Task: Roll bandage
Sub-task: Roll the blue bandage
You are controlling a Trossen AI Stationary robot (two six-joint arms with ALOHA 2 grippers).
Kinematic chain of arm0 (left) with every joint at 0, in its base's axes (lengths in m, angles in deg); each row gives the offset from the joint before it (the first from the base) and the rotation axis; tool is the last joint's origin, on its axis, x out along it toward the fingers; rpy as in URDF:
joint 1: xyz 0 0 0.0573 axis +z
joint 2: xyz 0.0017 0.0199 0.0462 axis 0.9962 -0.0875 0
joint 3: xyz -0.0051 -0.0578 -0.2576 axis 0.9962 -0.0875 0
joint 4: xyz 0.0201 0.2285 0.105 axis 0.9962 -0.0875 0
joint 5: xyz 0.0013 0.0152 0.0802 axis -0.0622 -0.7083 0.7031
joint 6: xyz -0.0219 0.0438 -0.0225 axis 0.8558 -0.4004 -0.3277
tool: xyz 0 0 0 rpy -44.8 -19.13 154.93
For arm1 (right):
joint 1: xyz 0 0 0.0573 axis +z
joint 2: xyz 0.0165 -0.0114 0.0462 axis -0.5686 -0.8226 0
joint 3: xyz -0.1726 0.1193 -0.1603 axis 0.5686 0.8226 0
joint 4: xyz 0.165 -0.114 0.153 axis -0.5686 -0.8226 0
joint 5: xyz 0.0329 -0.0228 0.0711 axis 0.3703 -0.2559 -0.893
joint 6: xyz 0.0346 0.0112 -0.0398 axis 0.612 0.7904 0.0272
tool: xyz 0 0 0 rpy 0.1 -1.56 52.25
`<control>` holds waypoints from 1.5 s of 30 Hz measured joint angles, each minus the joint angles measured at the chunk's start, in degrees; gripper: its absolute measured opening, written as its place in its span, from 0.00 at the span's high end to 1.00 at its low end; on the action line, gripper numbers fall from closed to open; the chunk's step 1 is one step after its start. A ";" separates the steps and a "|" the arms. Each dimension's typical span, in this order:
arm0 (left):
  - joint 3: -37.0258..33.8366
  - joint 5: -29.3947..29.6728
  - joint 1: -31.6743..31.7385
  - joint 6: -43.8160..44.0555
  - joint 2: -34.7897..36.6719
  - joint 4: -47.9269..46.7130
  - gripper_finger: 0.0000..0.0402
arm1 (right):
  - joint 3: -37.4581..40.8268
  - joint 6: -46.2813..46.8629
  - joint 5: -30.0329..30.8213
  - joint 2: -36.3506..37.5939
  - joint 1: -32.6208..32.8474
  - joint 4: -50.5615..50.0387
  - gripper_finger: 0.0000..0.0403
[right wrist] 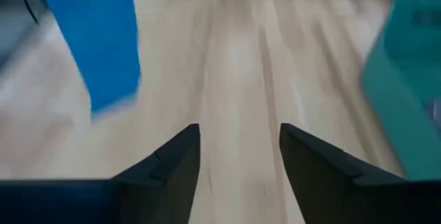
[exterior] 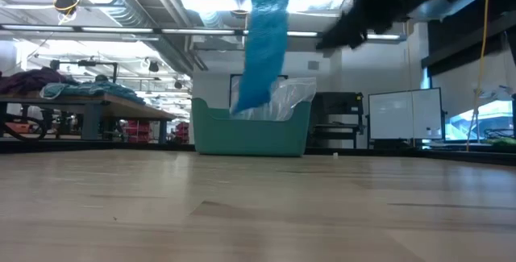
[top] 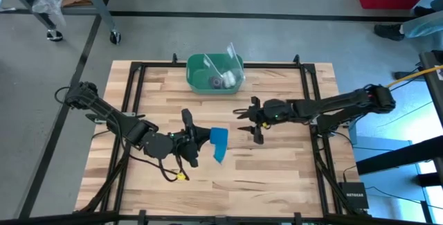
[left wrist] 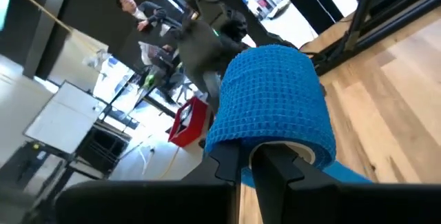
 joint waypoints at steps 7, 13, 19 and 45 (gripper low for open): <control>0.00 0.06 3.40 5.74 0.00 -0.18 0.96 | 5.86 -2.25 1.66 1.16 3.16 25.33 0.51; 0.00 0.08 6.02 9.63 -0.05 -0.35 0.96 | 8.37 -0.70 4.05 -1.51 4.22 32.55 0.53; -0.02 -0.40 6.43 9.67 -0.35 -0.37 0.96 | 8.33 4.45 2.39 -4.60 4.05 35.19 0.53; -0.02 -2.02 6.43 9.84 -0.44 0.66 0.96 | 7.95 -3.51 5.47 -11.97 4.05 43.42 0.58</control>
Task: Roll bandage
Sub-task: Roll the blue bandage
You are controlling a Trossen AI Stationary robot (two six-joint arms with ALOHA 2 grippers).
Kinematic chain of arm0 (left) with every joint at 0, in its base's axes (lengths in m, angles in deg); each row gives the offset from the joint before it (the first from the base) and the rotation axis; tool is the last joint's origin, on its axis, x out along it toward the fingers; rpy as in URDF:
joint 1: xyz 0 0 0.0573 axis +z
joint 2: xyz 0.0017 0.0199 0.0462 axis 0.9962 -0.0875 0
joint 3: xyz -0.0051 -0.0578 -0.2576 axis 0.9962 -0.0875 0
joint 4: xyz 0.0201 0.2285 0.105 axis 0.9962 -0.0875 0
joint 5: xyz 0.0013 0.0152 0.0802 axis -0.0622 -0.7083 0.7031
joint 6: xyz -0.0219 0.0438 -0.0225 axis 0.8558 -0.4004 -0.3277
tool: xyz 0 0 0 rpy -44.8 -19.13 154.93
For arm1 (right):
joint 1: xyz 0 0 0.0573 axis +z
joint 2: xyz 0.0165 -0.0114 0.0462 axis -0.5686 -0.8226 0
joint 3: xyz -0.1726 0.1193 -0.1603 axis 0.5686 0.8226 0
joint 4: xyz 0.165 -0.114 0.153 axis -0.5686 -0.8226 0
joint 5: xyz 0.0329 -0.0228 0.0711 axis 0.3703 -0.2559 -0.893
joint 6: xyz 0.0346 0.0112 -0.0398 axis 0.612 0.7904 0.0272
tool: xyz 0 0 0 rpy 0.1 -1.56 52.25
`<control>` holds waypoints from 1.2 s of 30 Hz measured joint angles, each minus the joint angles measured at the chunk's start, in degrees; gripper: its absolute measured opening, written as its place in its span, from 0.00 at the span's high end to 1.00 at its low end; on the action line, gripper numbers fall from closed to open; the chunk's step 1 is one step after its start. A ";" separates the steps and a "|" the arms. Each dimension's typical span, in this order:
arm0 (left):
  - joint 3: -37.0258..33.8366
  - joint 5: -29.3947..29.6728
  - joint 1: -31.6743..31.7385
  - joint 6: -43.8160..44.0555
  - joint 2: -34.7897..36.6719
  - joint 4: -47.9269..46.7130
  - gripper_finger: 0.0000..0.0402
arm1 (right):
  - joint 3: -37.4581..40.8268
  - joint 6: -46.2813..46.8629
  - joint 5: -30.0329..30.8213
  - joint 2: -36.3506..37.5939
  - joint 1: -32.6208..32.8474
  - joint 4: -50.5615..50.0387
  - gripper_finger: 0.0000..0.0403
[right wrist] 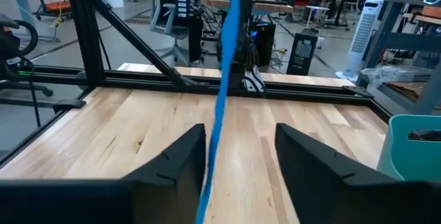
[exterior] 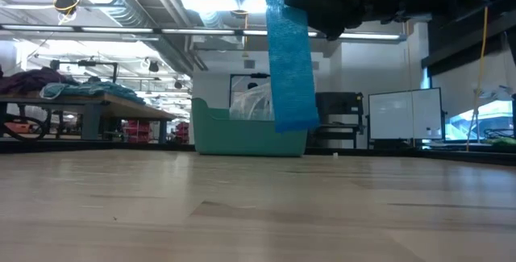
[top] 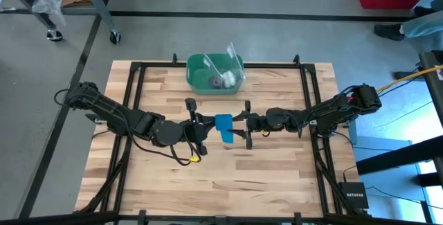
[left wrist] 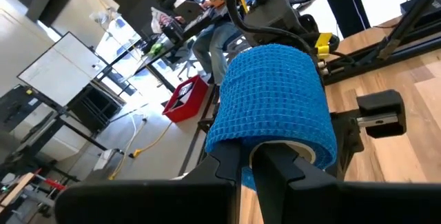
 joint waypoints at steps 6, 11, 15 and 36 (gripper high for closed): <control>0.00 -1.58 0.05 -0.24 0.00 1.15 0.96 | 0.00 -1.41 -0.20 0.00 0.00 -0.63 0.85; 0.00 -2.25 0.58 -1.26 0.00 1.11 0.96 | 0.00 -2.74 -1.09 0.00 0.31 -1.25 0.97; 0.00 -1.17 0.70 -1.80 0.04 1.09 0.96 | 0.00 -4.42 -1.06 0.02 2.36 -2.21 0.97; -0.44 11.08 0.96 -6.37 0.15 -0.91 0.96 | -23.39 -19.47 14.81 0.50 22.24 -26.82 0.99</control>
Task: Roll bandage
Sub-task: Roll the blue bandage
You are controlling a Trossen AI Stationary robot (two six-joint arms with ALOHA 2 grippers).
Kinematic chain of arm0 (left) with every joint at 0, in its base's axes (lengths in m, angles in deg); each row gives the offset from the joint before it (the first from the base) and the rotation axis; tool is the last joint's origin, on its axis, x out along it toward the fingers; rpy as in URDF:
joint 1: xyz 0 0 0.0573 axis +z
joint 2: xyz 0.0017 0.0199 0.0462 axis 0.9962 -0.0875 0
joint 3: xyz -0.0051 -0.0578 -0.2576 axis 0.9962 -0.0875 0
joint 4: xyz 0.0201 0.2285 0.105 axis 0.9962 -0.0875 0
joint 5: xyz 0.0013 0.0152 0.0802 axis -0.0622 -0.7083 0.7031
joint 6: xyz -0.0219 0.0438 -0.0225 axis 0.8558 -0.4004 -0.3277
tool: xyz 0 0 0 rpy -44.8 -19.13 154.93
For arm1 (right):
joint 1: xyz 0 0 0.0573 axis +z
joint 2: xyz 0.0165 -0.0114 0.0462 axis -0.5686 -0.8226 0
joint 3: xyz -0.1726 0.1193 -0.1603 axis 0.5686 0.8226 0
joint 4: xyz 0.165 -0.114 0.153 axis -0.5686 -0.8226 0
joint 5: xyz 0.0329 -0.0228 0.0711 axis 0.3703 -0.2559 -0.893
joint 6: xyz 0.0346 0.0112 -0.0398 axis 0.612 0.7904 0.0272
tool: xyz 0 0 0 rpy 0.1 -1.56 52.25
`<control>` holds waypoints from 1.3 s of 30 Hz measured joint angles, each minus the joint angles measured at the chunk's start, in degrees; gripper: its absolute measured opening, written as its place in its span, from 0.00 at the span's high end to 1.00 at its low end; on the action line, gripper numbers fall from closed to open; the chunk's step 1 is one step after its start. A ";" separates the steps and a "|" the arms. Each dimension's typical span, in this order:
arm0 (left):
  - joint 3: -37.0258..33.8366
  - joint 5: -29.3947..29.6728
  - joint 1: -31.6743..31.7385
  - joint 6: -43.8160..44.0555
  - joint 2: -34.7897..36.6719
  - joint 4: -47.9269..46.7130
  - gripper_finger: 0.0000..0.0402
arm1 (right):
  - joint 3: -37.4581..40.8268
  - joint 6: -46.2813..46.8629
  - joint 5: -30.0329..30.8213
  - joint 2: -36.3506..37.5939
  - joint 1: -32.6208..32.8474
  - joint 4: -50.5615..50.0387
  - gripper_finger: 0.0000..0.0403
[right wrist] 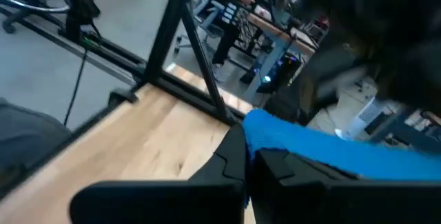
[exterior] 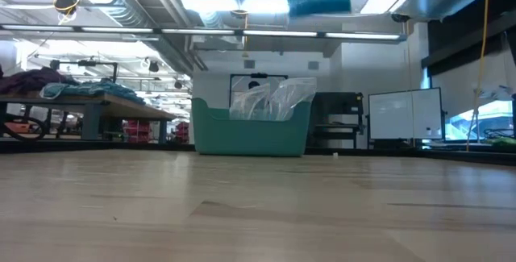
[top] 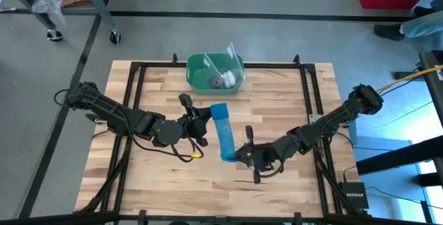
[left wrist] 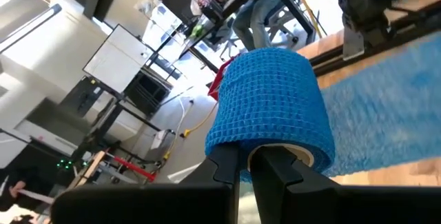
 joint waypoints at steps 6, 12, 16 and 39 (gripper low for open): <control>-0.05 0.02 0.04 -1.17 -0.08 -0.09 0.96 | -8.90 -1.80 2.26 0.00 0.62 -6.50 0.99; -0.06 0.02 0.00 -2.66 -0.80 -0.16 0.96 | -16.16 -3.37 2.64 0.00 -1.04 -11.57 0.99; -0.06 -0.12 -0.02 -5.53 -2.50 0.00 0.96 | -20.32 -3.03 2.61 0.00 -3.91 -15.48 0.99; -0.06 -0.44 -2.16 -13.61 -4.61 0.15 0.96 | -27.93 13.45 -8.87 -0.26 -23.03 -33.78 0.93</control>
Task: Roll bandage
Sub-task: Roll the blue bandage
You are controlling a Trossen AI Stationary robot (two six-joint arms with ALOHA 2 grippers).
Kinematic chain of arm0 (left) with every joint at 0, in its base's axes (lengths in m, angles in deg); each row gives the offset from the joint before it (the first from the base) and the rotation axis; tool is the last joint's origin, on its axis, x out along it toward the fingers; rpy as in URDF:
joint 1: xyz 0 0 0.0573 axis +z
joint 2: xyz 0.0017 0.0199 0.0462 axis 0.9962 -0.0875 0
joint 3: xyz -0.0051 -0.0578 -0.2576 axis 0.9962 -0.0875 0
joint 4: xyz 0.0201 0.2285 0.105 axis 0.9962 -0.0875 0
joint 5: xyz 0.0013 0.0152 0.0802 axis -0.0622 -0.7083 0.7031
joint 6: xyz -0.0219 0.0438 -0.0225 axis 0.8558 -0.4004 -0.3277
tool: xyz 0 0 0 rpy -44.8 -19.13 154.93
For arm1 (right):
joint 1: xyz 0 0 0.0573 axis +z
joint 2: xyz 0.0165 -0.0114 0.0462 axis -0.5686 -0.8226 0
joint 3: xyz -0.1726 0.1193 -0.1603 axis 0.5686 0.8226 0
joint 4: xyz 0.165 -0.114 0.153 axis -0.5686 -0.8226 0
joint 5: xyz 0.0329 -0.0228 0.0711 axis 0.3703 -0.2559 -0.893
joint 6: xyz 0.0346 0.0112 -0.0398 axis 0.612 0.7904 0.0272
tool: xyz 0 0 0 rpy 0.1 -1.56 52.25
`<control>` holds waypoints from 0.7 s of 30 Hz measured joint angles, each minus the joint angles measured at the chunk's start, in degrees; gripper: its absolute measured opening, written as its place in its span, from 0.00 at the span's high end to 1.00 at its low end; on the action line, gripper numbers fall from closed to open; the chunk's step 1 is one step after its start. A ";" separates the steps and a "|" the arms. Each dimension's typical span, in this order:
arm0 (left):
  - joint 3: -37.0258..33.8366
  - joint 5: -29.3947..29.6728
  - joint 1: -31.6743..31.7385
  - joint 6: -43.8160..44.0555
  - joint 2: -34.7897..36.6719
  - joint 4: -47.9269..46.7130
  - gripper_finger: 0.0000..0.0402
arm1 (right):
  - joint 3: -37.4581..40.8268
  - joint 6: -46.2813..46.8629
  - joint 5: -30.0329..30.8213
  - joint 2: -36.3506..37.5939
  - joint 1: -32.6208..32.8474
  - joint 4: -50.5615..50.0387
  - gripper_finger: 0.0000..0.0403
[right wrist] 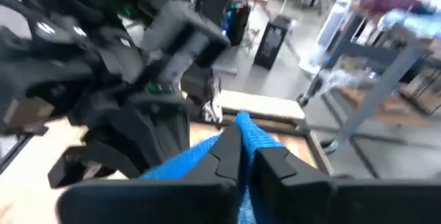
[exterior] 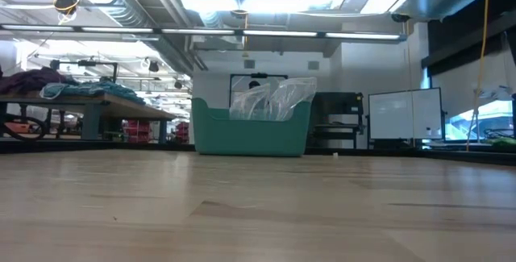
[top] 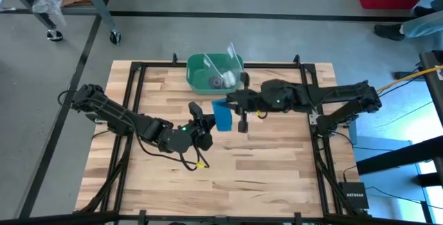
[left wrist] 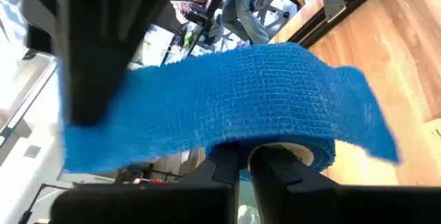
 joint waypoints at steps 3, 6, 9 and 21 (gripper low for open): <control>-0.06 -0.09 0.00 0.00 0.00 -0.04 0.96 | 0.00 0.97 -3.70 -0.14 -2.20 -2.31 0.83; -0.09 -0.15 0.00 0.64 -0.02 -0.02 0.96 | -0.02 3.43 -6.70 -0.61 -4.38 -4.88 0.69; -0.09 -0.15 0.17 0.91 -0.02 -0.09 0.96 | -0.07 5.25 -9.68 -1.41 -6.03 -7.64 0.57; -0.16 -0.79 0.93 3.74 -0.13 -0.53 0.96 | -0.11 10.32 -12.54 -1.93 -6.77 -10.96 0.32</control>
